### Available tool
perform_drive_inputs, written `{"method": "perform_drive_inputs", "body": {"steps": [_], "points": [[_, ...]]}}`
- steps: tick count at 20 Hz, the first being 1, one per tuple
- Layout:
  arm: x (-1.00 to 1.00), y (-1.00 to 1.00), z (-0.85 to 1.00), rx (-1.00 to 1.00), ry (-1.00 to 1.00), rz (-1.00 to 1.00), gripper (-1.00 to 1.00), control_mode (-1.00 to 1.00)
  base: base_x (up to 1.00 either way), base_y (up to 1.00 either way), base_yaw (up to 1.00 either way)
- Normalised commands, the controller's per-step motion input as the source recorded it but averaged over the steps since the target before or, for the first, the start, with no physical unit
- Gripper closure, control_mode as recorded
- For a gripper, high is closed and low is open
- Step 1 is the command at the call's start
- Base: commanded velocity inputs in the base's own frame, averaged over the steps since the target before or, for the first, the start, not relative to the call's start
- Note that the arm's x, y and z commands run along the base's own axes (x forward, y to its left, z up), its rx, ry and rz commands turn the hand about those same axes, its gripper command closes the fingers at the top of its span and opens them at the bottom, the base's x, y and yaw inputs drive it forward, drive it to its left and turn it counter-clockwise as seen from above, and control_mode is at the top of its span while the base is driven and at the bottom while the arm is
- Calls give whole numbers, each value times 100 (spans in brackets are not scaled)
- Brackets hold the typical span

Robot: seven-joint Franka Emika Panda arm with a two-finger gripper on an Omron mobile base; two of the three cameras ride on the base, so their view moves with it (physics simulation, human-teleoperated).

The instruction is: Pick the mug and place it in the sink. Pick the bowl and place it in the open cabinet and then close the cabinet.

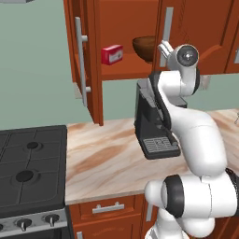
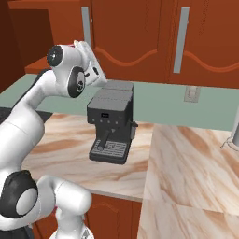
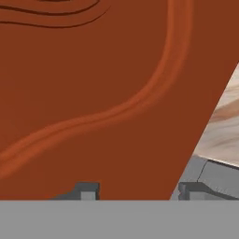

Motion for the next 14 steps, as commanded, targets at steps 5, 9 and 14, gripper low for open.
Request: {"method": "perform_drive_inputs", "body": {"steps": [5,9,14], "points": [[-56,0,-4,3,7,0,-100,-100,0,0,0],[-100,-1,-4,0,-9,-3,-100,-100,0,0,0],[-100,0,0,1,-12,-6,-100,-100,0,0,0]]}}
